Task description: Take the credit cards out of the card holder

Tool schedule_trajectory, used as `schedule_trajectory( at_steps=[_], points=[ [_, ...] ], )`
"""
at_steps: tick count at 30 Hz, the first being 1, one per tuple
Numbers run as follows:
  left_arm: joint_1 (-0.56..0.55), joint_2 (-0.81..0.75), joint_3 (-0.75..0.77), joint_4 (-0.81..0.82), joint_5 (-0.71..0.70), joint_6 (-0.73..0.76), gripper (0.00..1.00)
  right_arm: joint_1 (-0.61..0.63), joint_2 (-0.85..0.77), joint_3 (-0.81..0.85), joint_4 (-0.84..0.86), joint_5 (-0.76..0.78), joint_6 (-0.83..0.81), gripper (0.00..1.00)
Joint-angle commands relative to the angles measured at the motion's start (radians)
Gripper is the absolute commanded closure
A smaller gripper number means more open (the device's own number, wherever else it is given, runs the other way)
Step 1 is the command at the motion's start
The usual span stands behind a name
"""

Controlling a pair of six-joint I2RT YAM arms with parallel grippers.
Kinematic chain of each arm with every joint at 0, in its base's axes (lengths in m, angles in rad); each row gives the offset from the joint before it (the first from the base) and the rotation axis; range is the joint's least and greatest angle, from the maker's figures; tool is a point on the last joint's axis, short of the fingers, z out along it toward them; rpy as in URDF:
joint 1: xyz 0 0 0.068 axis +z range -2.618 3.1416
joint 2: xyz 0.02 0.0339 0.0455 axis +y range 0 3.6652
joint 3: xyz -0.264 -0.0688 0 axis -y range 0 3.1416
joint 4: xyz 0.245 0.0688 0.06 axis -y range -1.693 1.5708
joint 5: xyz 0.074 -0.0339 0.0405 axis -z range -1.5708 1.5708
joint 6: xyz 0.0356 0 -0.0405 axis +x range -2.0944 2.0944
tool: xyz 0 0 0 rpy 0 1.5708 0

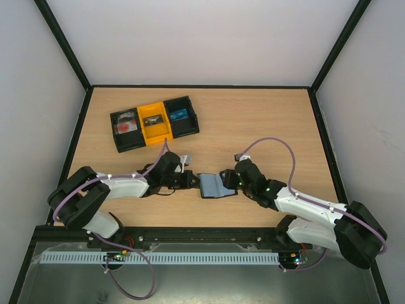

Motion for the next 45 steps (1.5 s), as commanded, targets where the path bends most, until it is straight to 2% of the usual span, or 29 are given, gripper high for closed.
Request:
schedule_trajectory(
  at_steps=[1,11,21,33,45],
  points=[
    [-0.001,-0.017,-0.004,-0.009,0.019,0.021,0.97,0.009,0.018,-0.001,0.061,-0.135,0.026,0.54],
    [-0.001,-0.018,-0.026,-0.02,0.023,0.036,0.97,0.072,0.117,0.006,0.118,-0.157,0.061,0.4],
    [-0.002,-0.019,-0.02,-0.026,0.023,0.041,0.97,0.137,0.244,0.041,0.132,-0.138,0.067,0.4],
    [-0.001,-0.027,-0.025,-0.026,0.024,0.042,0.97,0.166,0.299,0.069,0.106,-0.106,0.06,0.36],
    [-0.002,-0.047,-0.029,-0.037,0.02,0.045,0.97,0.167,0.312,0.077,0.047,-0.026,0.042,0.43]
  ],
)
